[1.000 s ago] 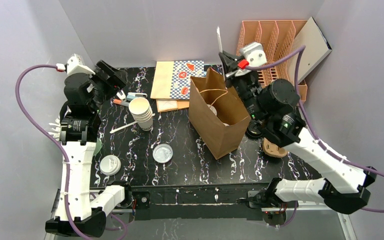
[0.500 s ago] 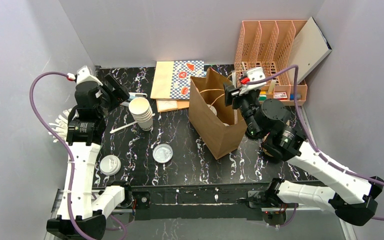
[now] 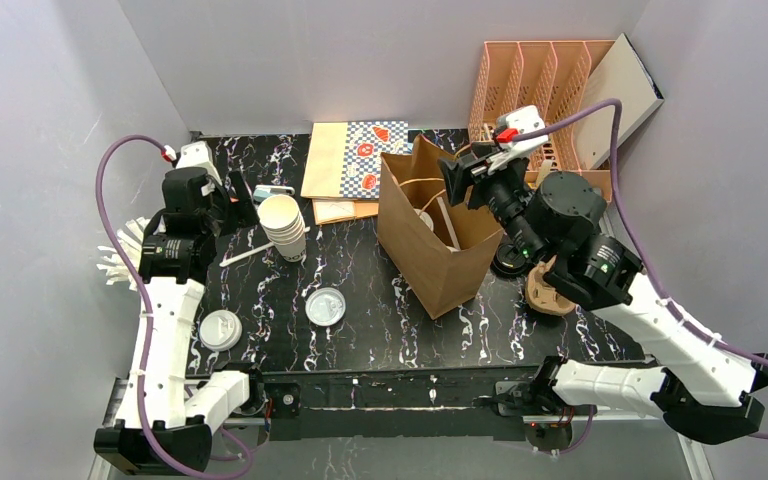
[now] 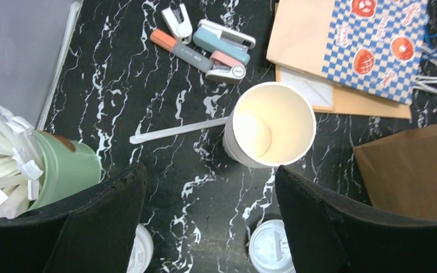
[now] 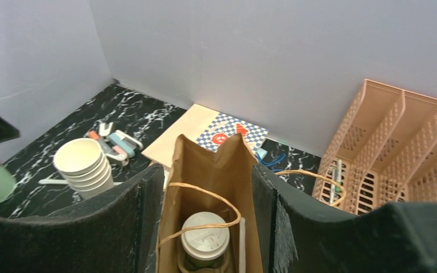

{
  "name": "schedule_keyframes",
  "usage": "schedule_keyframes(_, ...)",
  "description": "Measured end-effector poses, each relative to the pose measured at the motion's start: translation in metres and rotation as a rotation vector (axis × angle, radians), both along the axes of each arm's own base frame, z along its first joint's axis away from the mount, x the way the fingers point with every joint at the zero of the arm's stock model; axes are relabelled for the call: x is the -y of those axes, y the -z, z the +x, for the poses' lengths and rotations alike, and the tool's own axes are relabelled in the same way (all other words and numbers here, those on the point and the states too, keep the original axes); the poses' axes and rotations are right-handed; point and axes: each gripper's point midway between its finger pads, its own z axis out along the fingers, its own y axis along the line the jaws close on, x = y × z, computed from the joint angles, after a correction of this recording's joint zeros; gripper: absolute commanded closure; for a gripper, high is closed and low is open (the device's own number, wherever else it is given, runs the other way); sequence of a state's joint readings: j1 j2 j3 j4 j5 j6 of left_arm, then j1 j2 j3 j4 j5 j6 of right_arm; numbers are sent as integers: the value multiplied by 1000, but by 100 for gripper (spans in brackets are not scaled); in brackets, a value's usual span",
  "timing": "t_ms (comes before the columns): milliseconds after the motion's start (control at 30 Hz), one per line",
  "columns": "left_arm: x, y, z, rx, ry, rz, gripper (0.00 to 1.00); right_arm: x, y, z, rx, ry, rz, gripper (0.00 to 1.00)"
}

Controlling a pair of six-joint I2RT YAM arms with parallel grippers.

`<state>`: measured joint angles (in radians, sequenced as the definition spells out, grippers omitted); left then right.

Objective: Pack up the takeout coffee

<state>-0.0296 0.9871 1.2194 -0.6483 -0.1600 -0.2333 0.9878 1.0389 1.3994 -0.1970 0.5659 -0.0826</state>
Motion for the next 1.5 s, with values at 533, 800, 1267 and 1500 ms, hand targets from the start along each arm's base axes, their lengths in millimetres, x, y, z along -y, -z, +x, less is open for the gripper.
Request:
schedule_keyframes(533, -15, 93, -41, -247, -265, -97, 33, 20, -7, -47, -29, -161, 101, 39)
schedule_keyframes(800, -33, 123, -42, -299, -767, -267, 27, 19, -9, -53, -27, -192, 112, 40)
schedule_keyframes(1267, -19, 184, 18, -358, -1230, -510, 23, 15, -9, -59, -31, -234, 123, 42)
schedule_keyframes(1500, -16, 195, 37, -306, -1336, -620, 27, 15, -10, -60, -27, -239, 123, 42)
